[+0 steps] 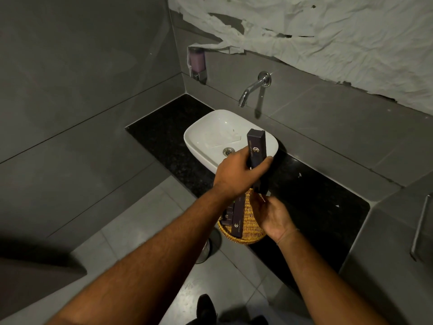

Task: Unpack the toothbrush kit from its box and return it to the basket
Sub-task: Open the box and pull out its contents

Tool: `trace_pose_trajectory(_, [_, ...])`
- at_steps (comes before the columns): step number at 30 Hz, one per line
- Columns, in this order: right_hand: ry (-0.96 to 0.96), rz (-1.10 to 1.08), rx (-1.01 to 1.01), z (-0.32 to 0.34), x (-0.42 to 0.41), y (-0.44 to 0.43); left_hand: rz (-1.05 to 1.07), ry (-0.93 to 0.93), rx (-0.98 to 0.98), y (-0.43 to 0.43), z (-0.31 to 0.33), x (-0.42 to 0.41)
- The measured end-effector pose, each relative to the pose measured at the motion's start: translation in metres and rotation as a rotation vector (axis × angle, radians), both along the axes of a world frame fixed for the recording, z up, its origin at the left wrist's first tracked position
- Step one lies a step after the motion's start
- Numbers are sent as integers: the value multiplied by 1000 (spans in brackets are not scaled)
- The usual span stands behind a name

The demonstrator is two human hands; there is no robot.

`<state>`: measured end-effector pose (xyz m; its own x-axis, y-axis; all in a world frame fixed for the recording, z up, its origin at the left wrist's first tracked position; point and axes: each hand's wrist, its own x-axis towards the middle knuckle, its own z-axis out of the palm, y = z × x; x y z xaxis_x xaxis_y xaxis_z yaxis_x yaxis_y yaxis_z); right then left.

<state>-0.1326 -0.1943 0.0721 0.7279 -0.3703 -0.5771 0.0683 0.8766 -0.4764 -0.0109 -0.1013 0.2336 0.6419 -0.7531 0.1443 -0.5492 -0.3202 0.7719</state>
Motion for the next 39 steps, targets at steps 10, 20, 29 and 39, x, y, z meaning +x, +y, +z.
trace_pose_trajectory(10, [-188, -201, 159, 1, 10, -1, -134, 415, -29, 1, 5, -6])
trace_pose_trajectory(20, [-86, -6, 125, 12, 17, 10, -165, 250, -34, 1, -7, -22])
trace_pose_trajectory(29, [-111, -49, 153, 12, 19, 5, -158, 300, -155, 4, -1, -25])
trace_pose_trajectory(39, [-128, -41, 172, 15, 17, 3, -179, 209, -109, 15, 4, -27])
